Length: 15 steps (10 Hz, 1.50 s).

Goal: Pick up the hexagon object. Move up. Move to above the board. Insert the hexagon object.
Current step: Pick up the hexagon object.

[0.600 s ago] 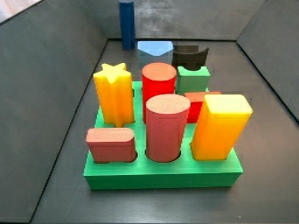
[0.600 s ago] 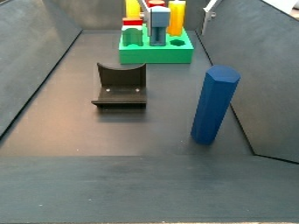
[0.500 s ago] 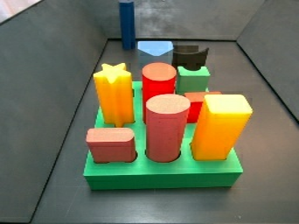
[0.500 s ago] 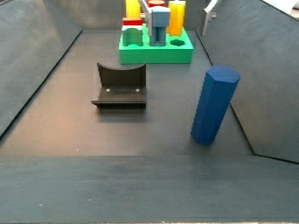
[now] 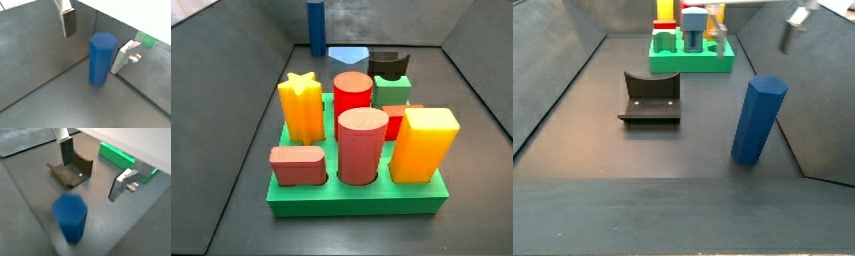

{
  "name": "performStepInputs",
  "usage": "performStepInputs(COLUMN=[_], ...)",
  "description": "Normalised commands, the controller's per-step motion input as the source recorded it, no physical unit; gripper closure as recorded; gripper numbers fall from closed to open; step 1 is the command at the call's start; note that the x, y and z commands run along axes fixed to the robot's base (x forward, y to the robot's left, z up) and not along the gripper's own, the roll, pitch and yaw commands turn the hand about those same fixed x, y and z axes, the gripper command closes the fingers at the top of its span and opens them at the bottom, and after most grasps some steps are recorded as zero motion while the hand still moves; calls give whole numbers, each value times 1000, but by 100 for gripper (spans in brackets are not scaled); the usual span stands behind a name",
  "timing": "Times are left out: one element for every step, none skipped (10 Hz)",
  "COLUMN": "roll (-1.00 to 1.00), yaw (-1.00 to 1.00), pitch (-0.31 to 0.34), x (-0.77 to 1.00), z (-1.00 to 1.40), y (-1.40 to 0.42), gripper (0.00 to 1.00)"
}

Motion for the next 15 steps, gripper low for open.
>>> performStepInputs(roll=[-193, -154, -149, -119, 0, 0, 56, -23, 0, 0, 0, 0, 0, 0, 0], yaw=[357, 346, 289, 303, 351, 271, 209, 0, 0, 0, 0, 0, 0, 0, 0], pitch=[-153, -169, -189, -257, -251, -236, -226, 97, -21, 0, 0, 0, 0, 0, 0], x=[0, 0, 20, 0, -46, -134, -220, 197, -11, 0, 0, 0, 0, 0, 0], z=[-149, -223, -351, -640, -723, -769, -717, 0, 0, 0, 0, 0, 0, 0, 0], y=[663, 577, 449, 380, 80, 0, 0, 51, 0, 0, 0, 0, 0, 0, 0], gripper=[0, 0, 0, 0, 0, 0, 0, 0, 0, 0, 100, 100, 100, 100, 100])
